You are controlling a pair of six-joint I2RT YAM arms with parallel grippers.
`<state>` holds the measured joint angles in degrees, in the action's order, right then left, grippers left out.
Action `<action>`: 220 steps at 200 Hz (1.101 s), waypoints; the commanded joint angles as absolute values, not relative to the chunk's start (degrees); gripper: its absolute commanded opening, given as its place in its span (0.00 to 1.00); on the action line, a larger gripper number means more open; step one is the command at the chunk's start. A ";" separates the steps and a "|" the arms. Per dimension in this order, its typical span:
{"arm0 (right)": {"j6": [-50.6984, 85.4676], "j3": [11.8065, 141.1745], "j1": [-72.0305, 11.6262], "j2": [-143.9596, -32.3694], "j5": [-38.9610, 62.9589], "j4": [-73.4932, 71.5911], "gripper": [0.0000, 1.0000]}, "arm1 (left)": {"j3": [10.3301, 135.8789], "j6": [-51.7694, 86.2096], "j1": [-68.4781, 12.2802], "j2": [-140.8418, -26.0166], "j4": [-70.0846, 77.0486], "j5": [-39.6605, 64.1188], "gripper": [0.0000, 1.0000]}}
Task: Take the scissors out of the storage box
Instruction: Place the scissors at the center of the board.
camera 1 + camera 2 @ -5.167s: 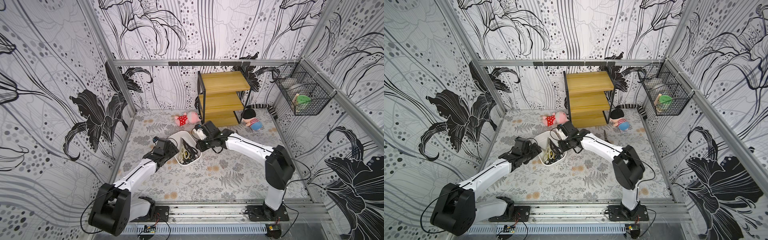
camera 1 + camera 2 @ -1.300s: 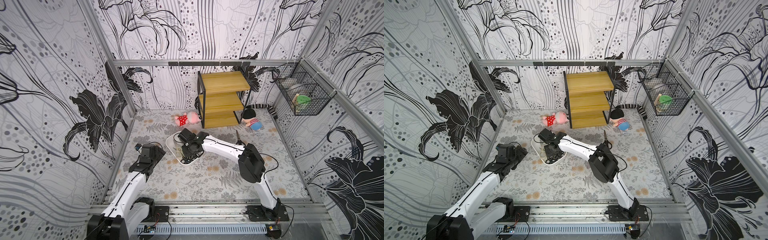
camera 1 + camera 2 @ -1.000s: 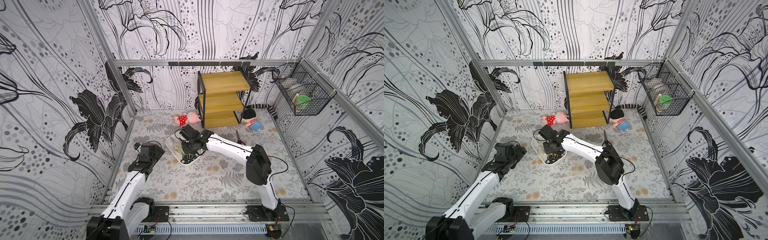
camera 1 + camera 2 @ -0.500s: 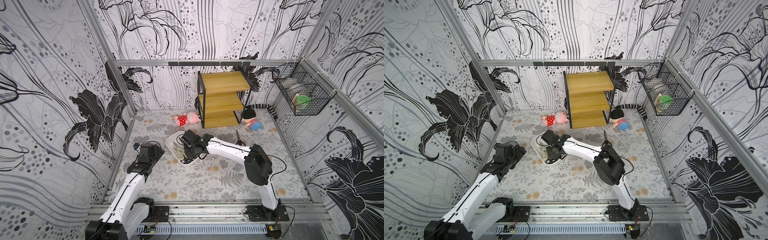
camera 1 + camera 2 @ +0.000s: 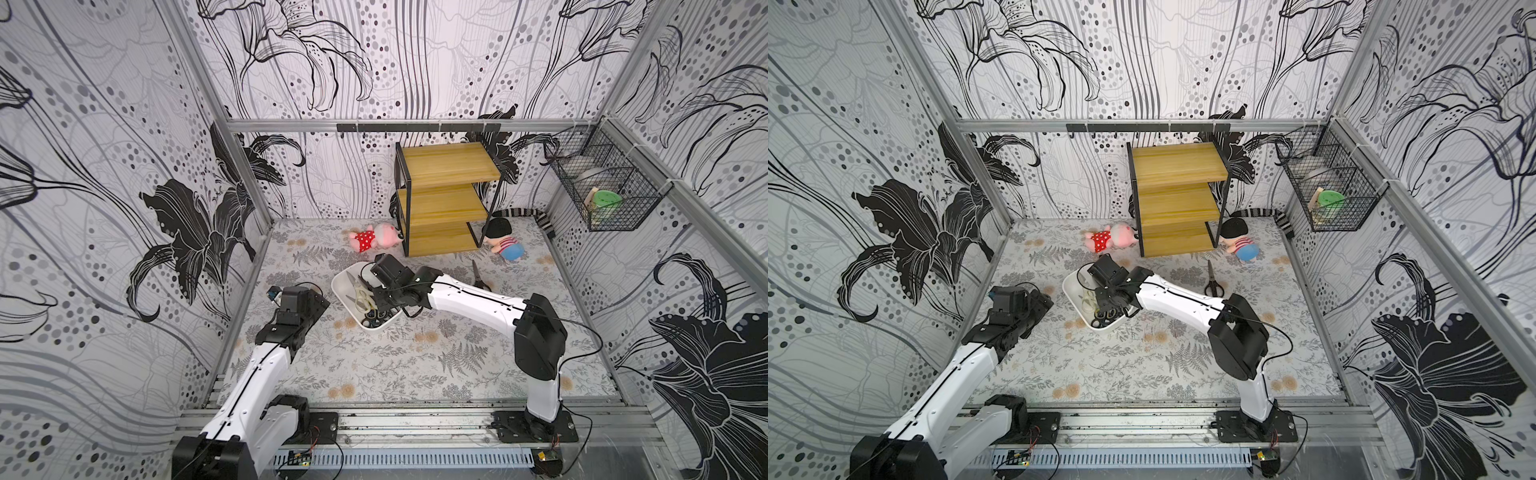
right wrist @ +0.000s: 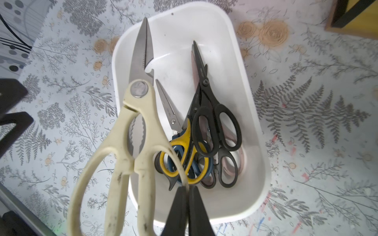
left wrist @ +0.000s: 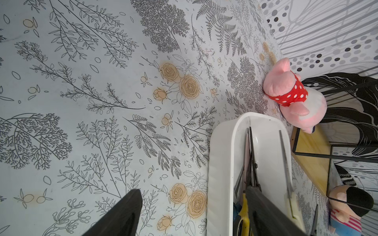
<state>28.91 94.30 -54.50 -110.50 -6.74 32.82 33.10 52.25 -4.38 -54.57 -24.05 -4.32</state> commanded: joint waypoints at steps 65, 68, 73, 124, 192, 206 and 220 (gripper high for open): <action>27.56 76.09 -42.78 -90.32 -16.53 34.43 0.00 | 34.70 52.39 -3.96 -56.73 -19.96 -0.82 0.84; 27.31 75.51 -42.00 -89.58 -16.65 34.08 0.00 | 34.87 52.27 -3.96 -56.96 -19.81 -0.43 0.84; 26.65 73.85 -40.81 -88.47 -16.77 33.70 0.00 | 34.99 52.13 -3.93 -57.31 -19.50 0.09 0.84; 20.70 60.38 -29.97 -82.36 -20.39 29.36 0.00 | 36.30 51.71 -4.39 -60.17 -17.24 4.39 0.83; 17.77 56.39 -27.07 -89.17 -19.90 19.02 0.00 | 36.95 52.21 -7.38 -61.45 -16.89 4.53 0.83; 18.89 57.69 -27.06 -91.27 -20.82 18.89 0.00 | 36.79 52.38 -7.49 -61.04 -17.29 4.14 0.83; 19.50 58.59 -27.07 -93.20 -22.22 18.99 0.00 | 36.28 52.55 -7.54 -60.18 -17.70 3.69 0.83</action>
